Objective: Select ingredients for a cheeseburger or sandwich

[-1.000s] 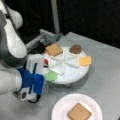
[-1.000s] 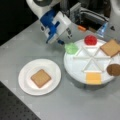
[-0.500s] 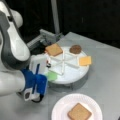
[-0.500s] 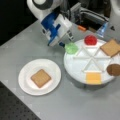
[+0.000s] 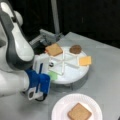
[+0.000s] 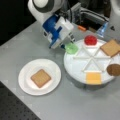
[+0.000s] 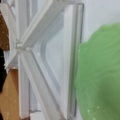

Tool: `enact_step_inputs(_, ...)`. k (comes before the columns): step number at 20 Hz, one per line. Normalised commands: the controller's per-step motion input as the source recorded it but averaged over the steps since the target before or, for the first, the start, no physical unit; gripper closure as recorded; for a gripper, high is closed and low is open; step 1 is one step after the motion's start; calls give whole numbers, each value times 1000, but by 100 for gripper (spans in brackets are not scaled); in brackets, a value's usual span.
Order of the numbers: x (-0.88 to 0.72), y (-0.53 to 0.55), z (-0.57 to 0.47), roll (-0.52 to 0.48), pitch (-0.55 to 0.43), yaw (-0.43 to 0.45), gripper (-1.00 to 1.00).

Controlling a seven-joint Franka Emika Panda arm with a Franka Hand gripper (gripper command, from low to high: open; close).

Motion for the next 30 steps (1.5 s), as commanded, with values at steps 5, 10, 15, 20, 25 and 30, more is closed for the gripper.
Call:
enact_step_inputs(5,6,11,-79,131,-113,-76,100)
enact_step_inputs(10,5,34,-90,140,-120,-81,100)
enact_step_inputs(15,20,61,-92,148,-131,-85,100)
enact_step_inputs(20,27,112,-67,169,-140,-69,100)
enact_step_inputs(25,29,117,-65,172,-139,-51,100)
enact_step_inputs(30,49,83,-79,164,-138,-52,100)
